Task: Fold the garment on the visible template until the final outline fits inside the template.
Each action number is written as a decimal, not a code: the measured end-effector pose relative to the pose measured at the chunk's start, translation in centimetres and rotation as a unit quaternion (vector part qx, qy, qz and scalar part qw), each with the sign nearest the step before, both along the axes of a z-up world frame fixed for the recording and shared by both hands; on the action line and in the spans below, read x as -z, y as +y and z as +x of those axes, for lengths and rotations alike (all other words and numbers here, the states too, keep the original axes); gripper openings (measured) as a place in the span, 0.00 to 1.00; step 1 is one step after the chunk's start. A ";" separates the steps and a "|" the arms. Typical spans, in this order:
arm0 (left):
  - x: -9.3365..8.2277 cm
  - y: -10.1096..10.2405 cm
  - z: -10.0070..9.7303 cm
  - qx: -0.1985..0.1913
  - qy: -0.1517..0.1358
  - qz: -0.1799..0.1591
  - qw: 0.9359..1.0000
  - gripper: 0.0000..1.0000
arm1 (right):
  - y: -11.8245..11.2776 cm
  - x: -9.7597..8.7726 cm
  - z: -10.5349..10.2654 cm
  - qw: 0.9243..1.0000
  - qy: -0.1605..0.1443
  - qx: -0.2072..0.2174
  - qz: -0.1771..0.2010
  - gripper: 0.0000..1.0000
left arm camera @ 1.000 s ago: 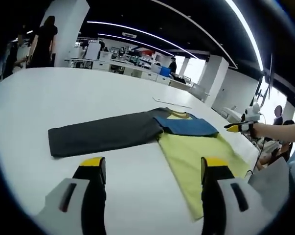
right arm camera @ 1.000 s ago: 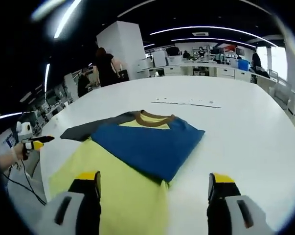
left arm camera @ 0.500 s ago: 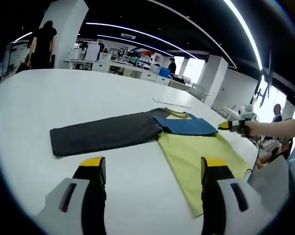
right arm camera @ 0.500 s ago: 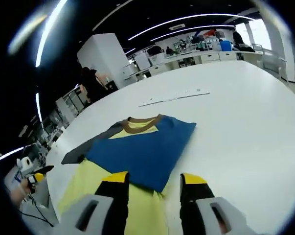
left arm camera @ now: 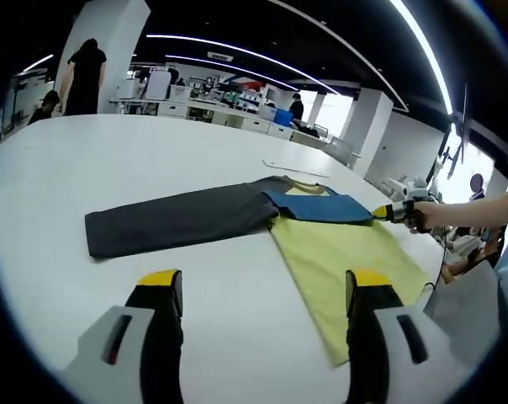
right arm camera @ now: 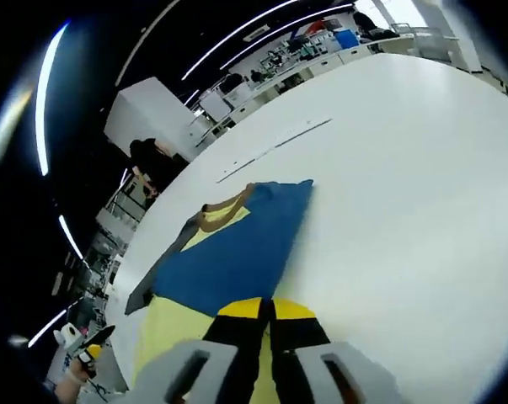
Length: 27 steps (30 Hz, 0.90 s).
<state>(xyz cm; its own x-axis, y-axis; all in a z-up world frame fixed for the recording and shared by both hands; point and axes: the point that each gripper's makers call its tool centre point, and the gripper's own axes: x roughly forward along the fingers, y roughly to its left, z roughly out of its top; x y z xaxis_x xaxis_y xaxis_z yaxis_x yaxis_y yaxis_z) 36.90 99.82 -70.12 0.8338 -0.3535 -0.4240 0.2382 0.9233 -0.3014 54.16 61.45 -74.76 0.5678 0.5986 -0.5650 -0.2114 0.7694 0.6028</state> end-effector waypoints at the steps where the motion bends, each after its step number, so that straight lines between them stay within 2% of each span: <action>1: 0.0 0.0 0.0 0.000 0.000 0.000 1.000 0.77 | -0.1 0.1 0.0 1.000 -0.002 -0.001 -0.006 0.00; 7: -0.1 0.0 0.0 0.000 0.000 0.000 1.000 0.76 | -0.7 0.0 0.2 1.000 0.007 0.010 0.002 0.00; 11: 0.0 -0.1 0.0 0.001 0.002 0.002 1.000 0.76 | -1.8 1.2 0.3 0.999 0.009 0.013 -0.033 0.00; 12: 0.0 -0.1 0.0 0.002 0.002 0.002 1.000 0.76 | -2.0 1.5 0.2 0.999 0.016 0.016 -0.032 0.00; 27: 0.3 -0.2 -0.1 0.002 0.005 0.002 1.000 0.76 | -2.3 1.5 0.6 0.999 0.001 0.016 -0.051 0.00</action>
